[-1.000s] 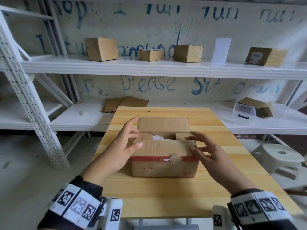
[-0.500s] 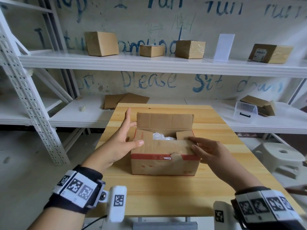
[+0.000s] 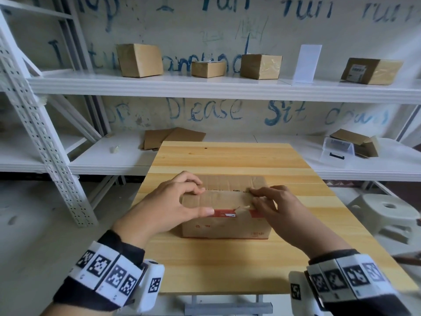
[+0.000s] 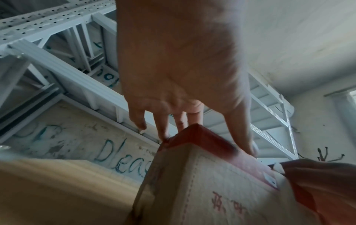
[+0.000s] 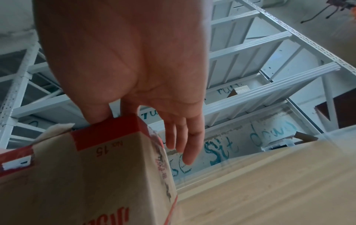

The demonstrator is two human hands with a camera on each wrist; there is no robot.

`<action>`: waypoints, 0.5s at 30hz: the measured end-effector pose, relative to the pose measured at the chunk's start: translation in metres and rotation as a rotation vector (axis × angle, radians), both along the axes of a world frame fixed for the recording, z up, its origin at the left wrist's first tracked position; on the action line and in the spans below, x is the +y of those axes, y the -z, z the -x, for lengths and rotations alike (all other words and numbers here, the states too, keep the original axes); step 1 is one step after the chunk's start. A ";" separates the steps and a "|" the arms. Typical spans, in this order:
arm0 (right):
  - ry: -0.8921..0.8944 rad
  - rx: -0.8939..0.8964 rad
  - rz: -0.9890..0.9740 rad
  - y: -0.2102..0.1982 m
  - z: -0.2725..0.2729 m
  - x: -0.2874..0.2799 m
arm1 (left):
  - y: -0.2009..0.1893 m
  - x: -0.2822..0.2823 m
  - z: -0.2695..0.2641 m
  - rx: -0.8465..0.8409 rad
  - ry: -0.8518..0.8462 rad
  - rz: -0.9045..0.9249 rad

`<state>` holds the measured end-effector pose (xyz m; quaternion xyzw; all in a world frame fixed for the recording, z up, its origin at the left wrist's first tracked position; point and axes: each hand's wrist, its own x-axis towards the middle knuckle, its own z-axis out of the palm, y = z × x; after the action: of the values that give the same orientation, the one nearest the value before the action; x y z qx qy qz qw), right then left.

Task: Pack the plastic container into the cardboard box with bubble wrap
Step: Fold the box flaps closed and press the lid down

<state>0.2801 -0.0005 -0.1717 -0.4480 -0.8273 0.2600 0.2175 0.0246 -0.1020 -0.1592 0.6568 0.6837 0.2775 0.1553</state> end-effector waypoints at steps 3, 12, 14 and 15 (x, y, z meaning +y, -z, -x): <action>0.012 -0.027 0.019 0.001 0.001 0.000 | -0.002 -0.002 -0.007 0.136 -0.021 0.004; 0.055 -0.181 -0.158 -0.004 0.008 -0.010 | -0.002 0.001 -0.013 0.193 -0.078 0.053; 0.061 -0.166 -0.141 -0.002 0.009 -0.009 | -0.003 0.000 -0.013 0.169 -0.073 0.065; 0.064 -0.158 -0.125 0.000 0.009 -0.008 | -0.003 -0.001 -0.014 0.161 -0.069 0.072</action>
<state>0.2715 -0.0086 -0.1717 -0.4789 -0.8417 0.1646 0.1876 0.0383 -0.1030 -0.1557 0.6471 0.7257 0.2041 0.1140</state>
